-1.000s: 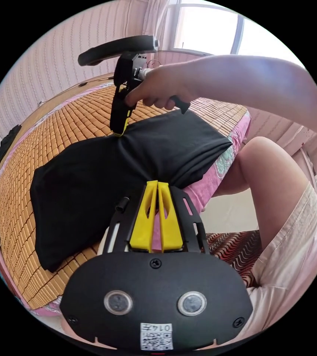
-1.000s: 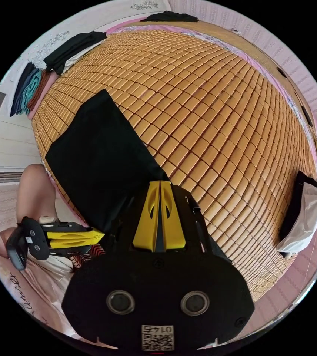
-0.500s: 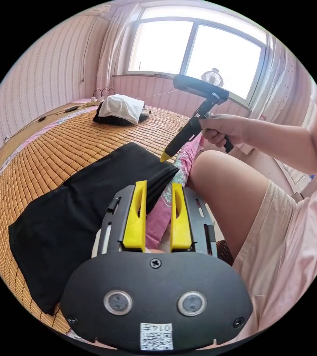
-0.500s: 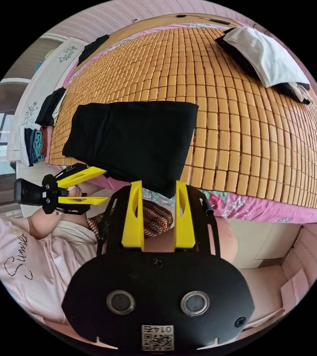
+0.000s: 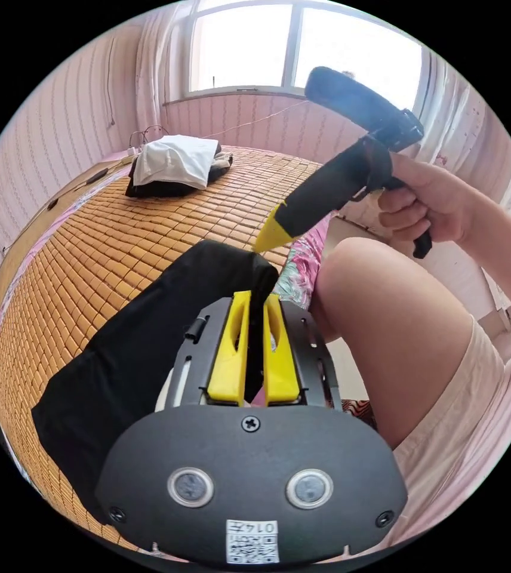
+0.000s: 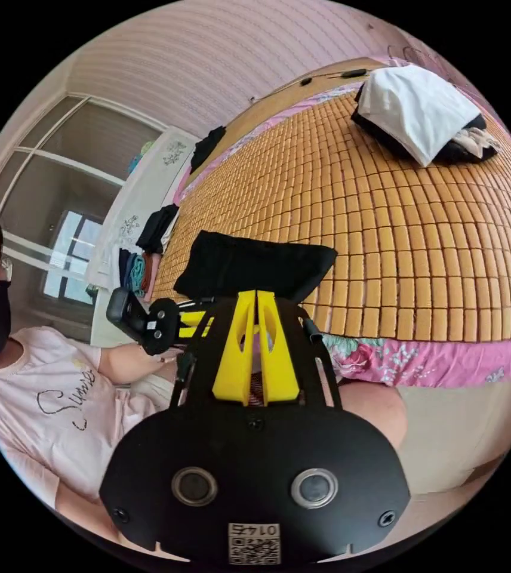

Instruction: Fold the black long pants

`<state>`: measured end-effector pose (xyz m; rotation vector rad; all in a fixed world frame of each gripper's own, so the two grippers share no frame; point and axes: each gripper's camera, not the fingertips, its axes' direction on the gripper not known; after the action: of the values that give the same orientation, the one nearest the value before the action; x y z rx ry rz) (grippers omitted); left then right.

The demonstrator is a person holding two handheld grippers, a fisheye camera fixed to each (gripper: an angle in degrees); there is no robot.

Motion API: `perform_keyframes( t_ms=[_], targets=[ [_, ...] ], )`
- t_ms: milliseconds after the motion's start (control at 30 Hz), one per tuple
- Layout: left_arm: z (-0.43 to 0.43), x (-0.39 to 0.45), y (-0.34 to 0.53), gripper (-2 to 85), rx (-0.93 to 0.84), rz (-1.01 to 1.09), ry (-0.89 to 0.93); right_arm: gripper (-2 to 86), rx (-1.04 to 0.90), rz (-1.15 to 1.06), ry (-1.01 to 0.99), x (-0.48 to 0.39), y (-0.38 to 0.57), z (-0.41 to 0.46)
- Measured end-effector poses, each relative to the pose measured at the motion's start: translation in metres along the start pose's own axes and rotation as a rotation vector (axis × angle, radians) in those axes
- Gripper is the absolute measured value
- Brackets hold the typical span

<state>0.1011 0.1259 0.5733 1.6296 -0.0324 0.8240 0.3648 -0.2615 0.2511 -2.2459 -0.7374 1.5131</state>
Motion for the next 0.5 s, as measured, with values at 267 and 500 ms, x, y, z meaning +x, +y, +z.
perform_keyframes(
  t_ms=[267, 500],
  targets=[
    [-0.032, 0.003, 0.033, 1.4, 0.082, 0.004, 0.011, 11.0, 0.106, 0.372, -0.123, 0.114, 0.01, 0.004],
    [-0.063, 0.01, 0.049, 2.2, 0.203, 0.017, 0.044, 1.9, 0.256, 0.332, -0.261, 0.122, 0.025, -0.038]
  ],
)
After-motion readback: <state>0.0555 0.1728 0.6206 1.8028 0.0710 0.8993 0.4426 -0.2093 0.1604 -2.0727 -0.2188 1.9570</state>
